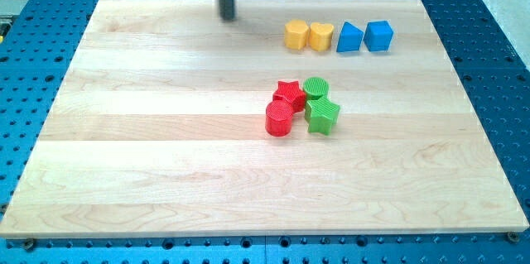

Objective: Push the green blocks below the hexagon

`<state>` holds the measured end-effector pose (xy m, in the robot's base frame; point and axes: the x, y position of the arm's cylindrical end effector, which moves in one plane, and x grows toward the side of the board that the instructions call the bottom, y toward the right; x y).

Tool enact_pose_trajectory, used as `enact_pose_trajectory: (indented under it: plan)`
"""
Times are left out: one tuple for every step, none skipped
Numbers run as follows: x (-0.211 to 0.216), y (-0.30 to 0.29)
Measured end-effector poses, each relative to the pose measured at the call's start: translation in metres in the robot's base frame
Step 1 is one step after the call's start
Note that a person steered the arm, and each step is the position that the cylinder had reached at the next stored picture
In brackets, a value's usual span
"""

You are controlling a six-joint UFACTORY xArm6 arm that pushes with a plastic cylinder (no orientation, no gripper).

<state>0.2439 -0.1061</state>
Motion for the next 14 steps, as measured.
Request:
enact_pose_trajectory:
  plan:
    - [0.054,-0.067]
    - [0.136,-0.072]
    - [0.236,-0.055]
    - [0.325,-0.019]
    - [0.351,0.062]
    - [0.345,0.166]
    - [0.313,0.237]
    - [0.310,0.237]
    - [0.298,0.217]
    - [0.257,0.197]
    - [0.204,0.186]
    - [0.166,0.182]
    - [0.165,0.183]
    - [0.172,0.225]
